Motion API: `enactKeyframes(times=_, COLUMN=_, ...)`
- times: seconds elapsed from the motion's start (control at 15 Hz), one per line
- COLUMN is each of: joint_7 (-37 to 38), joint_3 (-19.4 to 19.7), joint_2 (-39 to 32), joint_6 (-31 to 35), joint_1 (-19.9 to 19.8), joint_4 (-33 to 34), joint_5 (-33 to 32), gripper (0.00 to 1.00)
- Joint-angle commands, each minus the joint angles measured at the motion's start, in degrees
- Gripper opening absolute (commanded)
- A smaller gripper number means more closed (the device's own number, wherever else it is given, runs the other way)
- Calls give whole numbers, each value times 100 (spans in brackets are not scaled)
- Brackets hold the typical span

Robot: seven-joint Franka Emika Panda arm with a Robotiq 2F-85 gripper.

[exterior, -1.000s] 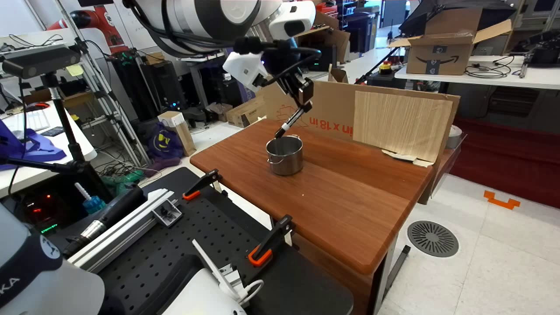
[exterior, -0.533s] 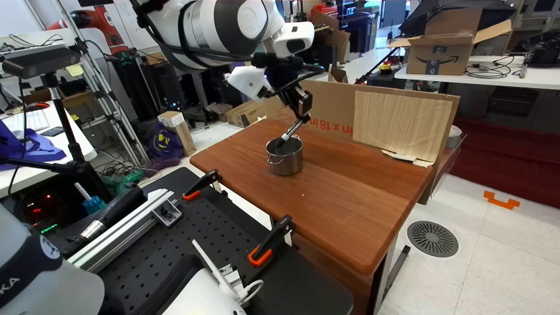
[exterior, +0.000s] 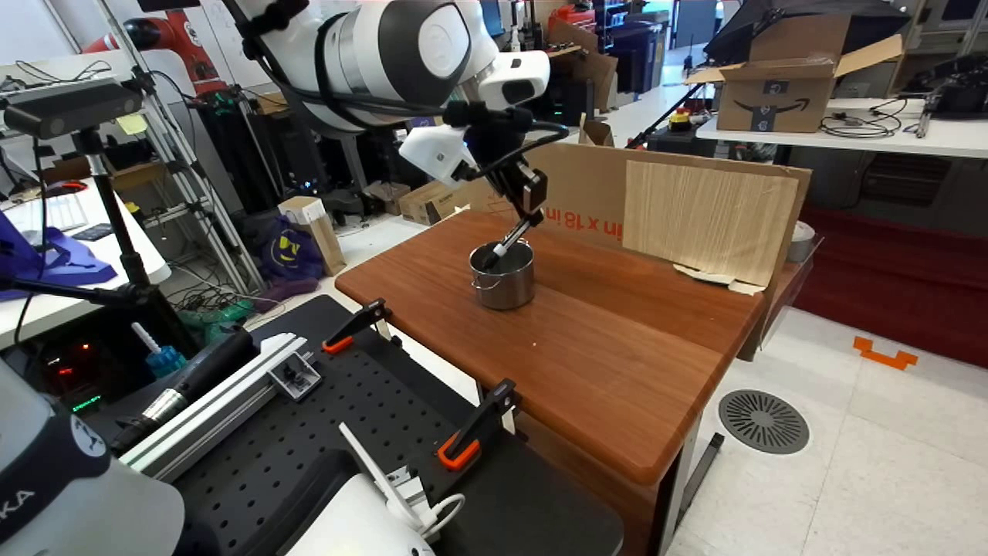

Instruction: Put the marker inside the cup

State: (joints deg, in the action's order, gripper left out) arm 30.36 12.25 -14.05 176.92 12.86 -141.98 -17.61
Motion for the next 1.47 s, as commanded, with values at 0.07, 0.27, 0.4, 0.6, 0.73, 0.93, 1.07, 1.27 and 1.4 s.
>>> enactKeyframes(times=0.07, joint_7=119, joint_3=163, joint_2=-225, joint_6=-115, joint_1=214, joint_4=144, joint_5=-123, gripper=5)
enactKeyframes(times=0.27, joint_7=112, joint_3=208, joint_2=-295, joint_6=-148, joint_1=280, joint_4=177, joint_5=-106, gripper=5)
enactKeyframes(times=0.4, joint_7=102, joint_3=242, joint_2=-324, joint_6=-207, joint_1=313, joint_4=209, joint_5=-103, gripper=46)
enactKeyframes(times=0.6, joint_7=36, joint_3=144, joint_2=-309, joint_6=-272, joint_1=222, joint_4=230, joint_5=-16, gripper=60)
enactKeyframes(times=0.73, joint_7=16, joint_3=109, joint_2=-310, joint_6=-323, joint_1=183, joint_4=254, joint_5=11, gripper=75)
enactKeyframes(times=0.93, joint_7=-25, joint_3=60, joint_2=-284, joint_6=-379, joint_1=131, joint_4=263, joint_5=45, gripper=96)
enactKeyframes(times=1.07, joint_7=-84, joint_3=4, joint_2=-232, joint_6=-445, joint_1=77, joint_4=245, joint_5=78, gripper=100)
enactKeyframes(times=1.27, joint_7=-194, joint_3=-114, joint_2=-21, joint_6=-420, joint_1=-48, joint_4=83, joint_5=120, gripper=100)
enactKeyframes(times=1.4, joint_7=-295, joint_3=-154, joint_2=251, joint_6=-383, joint_1=-120, joint_4=-118, joint_5=92, gripper=100)
